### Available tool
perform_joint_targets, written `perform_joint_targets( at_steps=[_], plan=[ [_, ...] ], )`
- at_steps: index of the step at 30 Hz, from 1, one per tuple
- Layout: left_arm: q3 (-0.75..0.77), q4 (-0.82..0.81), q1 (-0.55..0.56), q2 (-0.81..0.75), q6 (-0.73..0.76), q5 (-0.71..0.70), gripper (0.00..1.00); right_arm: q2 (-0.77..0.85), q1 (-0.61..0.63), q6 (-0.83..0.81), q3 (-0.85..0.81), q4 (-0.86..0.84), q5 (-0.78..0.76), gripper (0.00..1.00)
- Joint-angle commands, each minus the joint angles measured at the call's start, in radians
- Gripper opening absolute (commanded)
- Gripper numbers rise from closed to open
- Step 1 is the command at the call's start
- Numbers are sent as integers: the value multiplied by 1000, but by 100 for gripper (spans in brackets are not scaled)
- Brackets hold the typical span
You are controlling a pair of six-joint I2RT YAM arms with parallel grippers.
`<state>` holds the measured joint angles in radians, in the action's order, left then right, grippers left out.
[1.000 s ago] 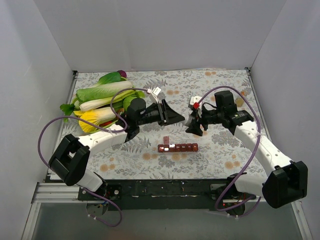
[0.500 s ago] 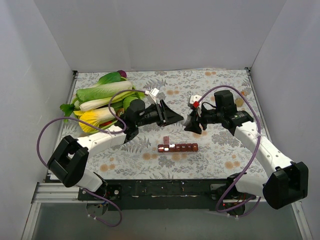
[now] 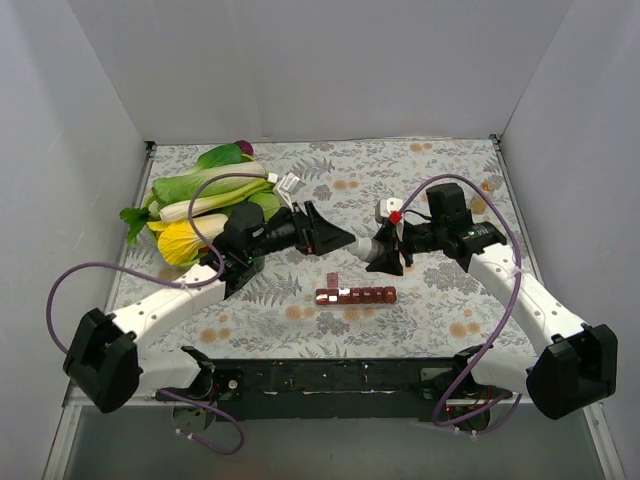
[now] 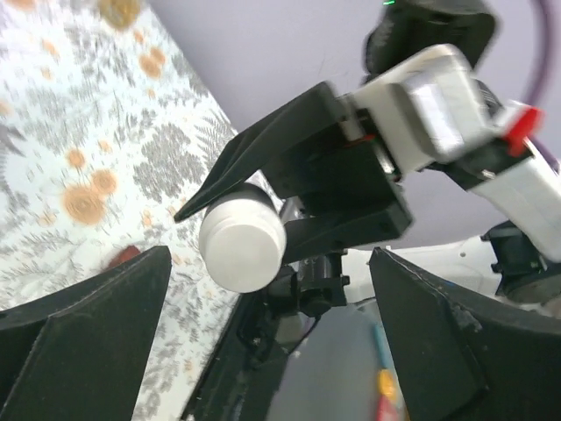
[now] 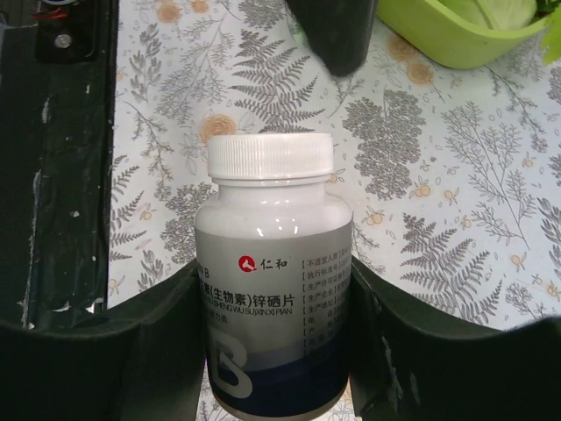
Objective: Sort the pills into containers
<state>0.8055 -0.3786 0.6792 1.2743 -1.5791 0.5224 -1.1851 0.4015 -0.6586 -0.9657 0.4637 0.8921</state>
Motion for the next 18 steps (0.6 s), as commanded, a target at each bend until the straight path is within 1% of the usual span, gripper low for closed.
perform_joint_targets(
  at_steps=[1,2,3,4,6,7,8,12,14,17,18],
  plan=[
    [-47,78,-24,-168,279,-7,98,44,5,-90,-14,68,113,1],
    [-60,76,-26,-221,315,-4,98,47,7,-105,-15,78,117,1],
    [-77,54,-26,-242,345,14,98,54,8,-119,-15,99,125,1],
    [-100,35,-27,-263,446,112,98,56,13,-137,-15,107,133,1],
    [-144,27,-24,-297,542,201,98,55,23,-191,-22,142,142,1],
    [-156,32,-23,-305,630,273,98,53,39,-202,-25,168,142,1],
    [-181,33,-17,-311,666,286,98,51,46,-219,-30,174,143,1],
    [-201,41,25,-334,807,300,94,45,89,-210,-31,173,139,1],
    [-193,43,57,-329,873,280,93,38,102,-200,-31,168,139,1],
    [-170,64,105,-313,941,225,92,25,109,-197,-36,170,134,1],
    [-166,67,118,-308,985,175,92,24,112,-194,-36,170,134,1]
  ],
)
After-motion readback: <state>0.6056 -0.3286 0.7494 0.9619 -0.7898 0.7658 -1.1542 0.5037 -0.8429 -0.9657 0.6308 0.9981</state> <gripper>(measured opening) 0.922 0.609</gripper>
